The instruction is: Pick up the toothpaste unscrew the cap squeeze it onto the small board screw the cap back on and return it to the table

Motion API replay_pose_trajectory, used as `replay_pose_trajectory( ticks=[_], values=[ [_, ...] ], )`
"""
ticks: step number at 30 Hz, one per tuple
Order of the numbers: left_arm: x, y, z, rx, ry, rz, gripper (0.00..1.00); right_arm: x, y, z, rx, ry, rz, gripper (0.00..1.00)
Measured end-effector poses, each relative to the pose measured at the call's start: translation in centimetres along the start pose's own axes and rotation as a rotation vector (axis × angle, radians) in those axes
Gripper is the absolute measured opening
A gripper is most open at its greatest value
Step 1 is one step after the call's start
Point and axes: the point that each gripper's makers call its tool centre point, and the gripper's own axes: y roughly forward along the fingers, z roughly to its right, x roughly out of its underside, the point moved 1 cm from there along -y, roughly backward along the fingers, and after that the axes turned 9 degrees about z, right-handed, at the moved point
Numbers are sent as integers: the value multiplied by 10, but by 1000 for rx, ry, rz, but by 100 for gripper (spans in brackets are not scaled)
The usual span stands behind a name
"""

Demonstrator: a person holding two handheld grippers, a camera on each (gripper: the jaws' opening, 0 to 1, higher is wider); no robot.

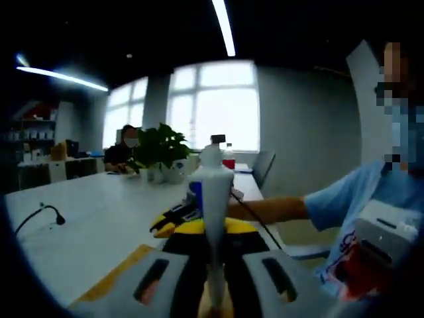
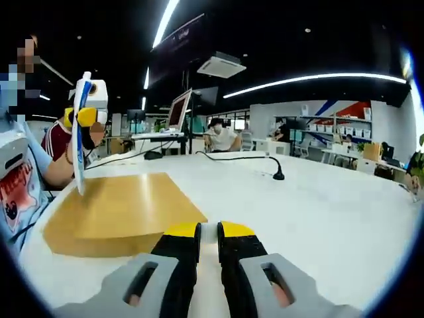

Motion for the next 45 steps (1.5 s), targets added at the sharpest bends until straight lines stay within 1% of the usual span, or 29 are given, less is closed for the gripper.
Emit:
replay_pose_trajectory(
  ticks=[5, 10, 19, 23, 27, 30, 34, 37, 41, 43, 45],
  values=[
    [1, -1, 1, -2, 6, -6, 5, 18, 6, 2, -4, -8, -76, 9],
    [2, -1, 1, -3, 8, -9, 5, 25, 8, 3, -5, -2, -103, 10],
    [3, 0, 1, -5, 10, -16, 5, 24, 4, 4, -2, 7, -103, 10],
    [4, 0, 1, -5, 8, -18, 5, 27, 2, 4, 1, 20, -114, 11],
    [5, 0, 0, -4, 6, -20, 5, 25, 2, 6, 11, 23, -109, 13],
    [6, 0, 1, -4, 6, -23, 5, 19, 1, 7, 23, 35, -76, 16],
    [6, 0, 1, -2, 6, -24, 5, 10, -1, 9, 37, 31, -44, 16],
    [7, 0, 2, 1, 4, -26, 5, -2, -2, 7, 42, 14, -13, 16],
    [7, 0, 2, 6, -1, -27, 5, -24, -5, 0, 22, 0, 43, 16],
    [7, -1, 3, 10, -4, -27, 5, -37, -6, -8, -3, -3, 85, 17],
    [7, -2, 3, 14, -7, -27, 5, -45, -9, -17, -28, 4, 100, 17]
  ],
)
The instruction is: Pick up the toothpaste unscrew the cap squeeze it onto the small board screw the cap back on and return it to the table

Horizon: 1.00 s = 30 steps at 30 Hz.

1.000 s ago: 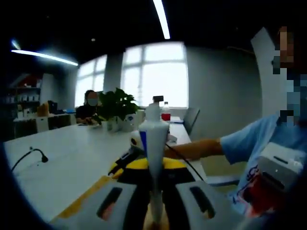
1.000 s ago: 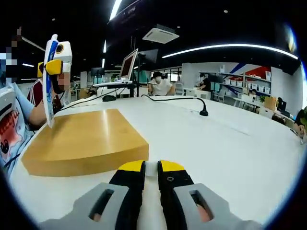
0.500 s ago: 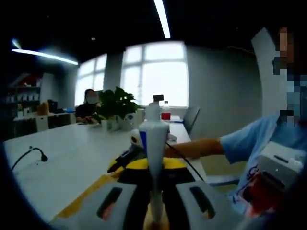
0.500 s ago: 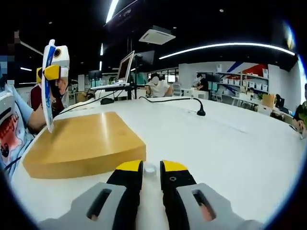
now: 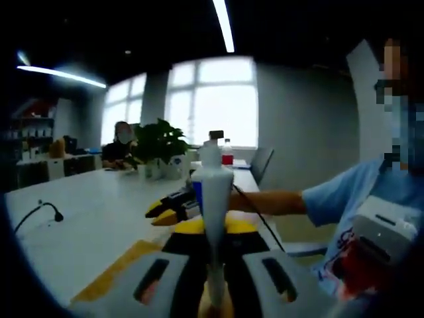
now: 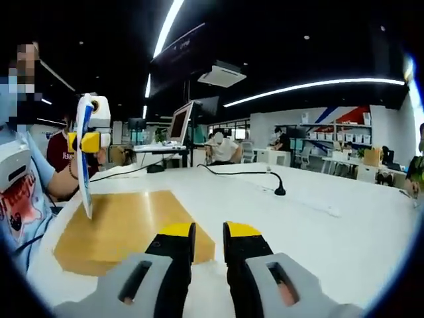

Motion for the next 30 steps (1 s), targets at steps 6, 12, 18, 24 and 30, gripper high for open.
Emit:
replay_pose_trajectory(
  ticks=[6, 12, 18, 24, 30],
  values=[
    [-5, -1, 3, 28, -25, 25, 5, -22, -1, -42, -136, 41, 68, 19],
    [-7, -4, 6, 55, -42, 29, 5, -37, -3, -94, -314, 130, 114, 23],
    [-9, -4, 8, 75, -75, 41, 5, -35, 2, -135, -410, 127, 91, 26],
    [-12, -4, 12, 95, -102, 59, 5, -25, 13, -156, -469, 141, 47, 26],
    [-12, -3, 15, 114, -130, 62, 5, -25, 25, -169, -506, 167, 49, 23]
  ],
)
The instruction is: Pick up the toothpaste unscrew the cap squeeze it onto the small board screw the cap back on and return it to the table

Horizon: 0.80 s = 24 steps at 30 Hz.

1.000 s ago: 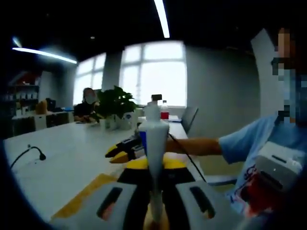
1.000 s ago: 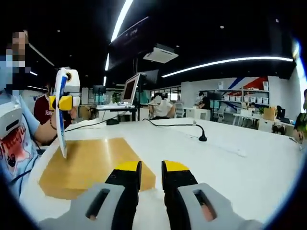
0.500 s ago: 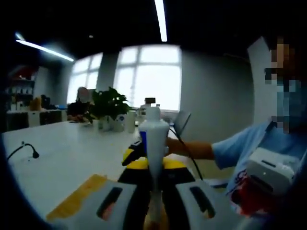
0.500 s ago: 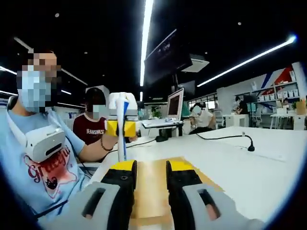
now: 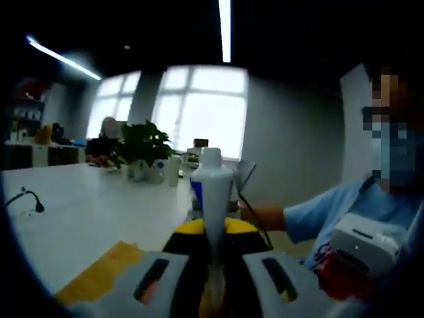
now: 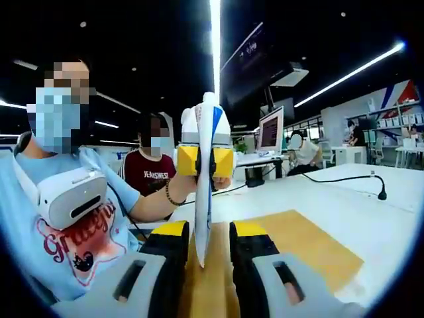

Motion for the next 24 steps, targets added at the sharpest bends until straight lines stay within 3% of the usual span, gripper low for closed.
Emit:
replay_pose_trajectory(
  ticks=[9, 18, 24],
  values=[
    [0, 0, -1, 4, -33, 3, 5, -10, 15, -6, -19, 43, 30, 11],
    [0, 1, -9, 2, -107, 32, 6, -8, 15, -5, 55, 198, 43, 8],
    [-1, 1, -12, -11, -67, 51, 11, -4, 15, -8, 84, 313, 52, 6]
  ],
)
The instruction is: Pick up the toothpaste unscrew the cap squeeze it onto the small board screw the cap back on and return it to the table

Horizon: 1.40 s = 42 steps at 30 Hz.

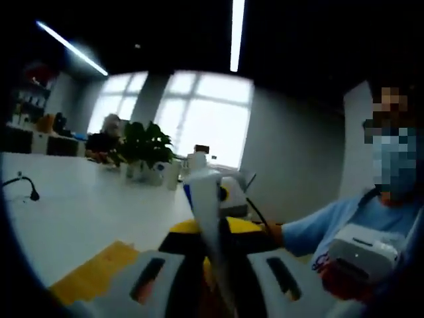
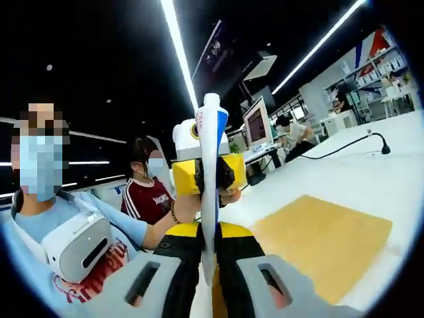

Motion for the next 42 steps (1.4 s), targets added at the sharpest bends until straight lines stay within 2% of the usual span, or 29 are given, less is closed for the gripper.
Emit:
replay_pose_trajectory(
  ticks=[5, 8, 12, 13, 14, 17, 18, 19, 20, 21, 22, 24, 26, 28, 29, 30, 31, 32, 33, 34, 36, 39, 41, 42],
  values=[
    [-4, -12, -4, -32, 9, 4, 14, 5, -3, -2, -2, 45, -24, 5],
    [-8, -32, -4, -26, -18, 30, 13, 2, -7, -3, 2, 70, -27, 5],
    [-22, -58, -5, -56, -36, 111, 8, -3, -11, -3, 3, 106, -6, 5],
    [-29, -66, -5, -69, -13, 137, 6, -3, -12, -3, -4, 127, -7, 5],
    [-33, -70, -5, -81, 36, 146, 2, -4, -12, -3, -6, 137, -4, 5],
    [-39, -81, -5, -154, 252, 89, 0, -9, -11, -6, -36, 266, 8, 5],
    [-42, -82, -5, -187, 382, 56, 0, -10, -9, -6, -35, 292, 9, 5],
    [-43, -82, -5, -195, 479, 15, 0, -10, -9, -5, -29, 329, 0, 5],
    [-43, -80, -4, -201, 633, -51, 0, -10, -7, -7, -30, 341, -2, 5],
    [-44, -79, -3, -195, 733, -89, 0, -10, -6, -9, -35, 361, 2, 5],
    [-44, -76, -3, -179, 879, -150, 0, -10, -5, -11, -43, 382, -1, 5],
    [-41, -71, -5, -168, 1066, -224, 0, -12, -3, -13, -57, 413, 1, 5],
    [-39, -66, -10, -165, 1178, -251, 2, -13, -2, -14, -62, 439, -8, 5],
    [-35, -62, -15, -138, 1311, -281, 3, -25, -6, -10, -84, 494, -8, 5],
    [-33, -61, -18, -128, 1363, -295, 5, -26, -6, -13, -98, 535, -10, 5],
    [-33, -60, -19, -124, 1411, -285, 7, -22, -5, -17, -105, 557, -18, 5],
    [-34, -59, -19, -116, 1440, -270, 10, -22, -5, -18, -110, 579, -25, 5],
    [-35, -57, -17, -107, 1515, -246, 17, -20, -4, -19, -109, 584, -24, 5],
    [-35, -55, -14, -84, 1556, -237, 27, -18, -3, -21, -114, 610, -31, 5],
    [-34, -54, -12, -66, 1573, -231, 37, -19, -3, -22, -118, 625, -30, 5],
    [-32, -52, -10, -69, 1593, -238, 41, -20, -3, -26, -145, 684, -28, 5],
    [-23, -46, -13, -26, 1758, -361, 48, -19, -1, -34, -194, 765, -57, 6],
    [-18, -41, -11, 0, 1772, -384, 53, -18, 3, -35, -199, 773, -75, 6],
    [-16, -39, -11, 10, 1770, -377, 54, -17, 4, -36, -205, 776, -80, 6]
  ],
)
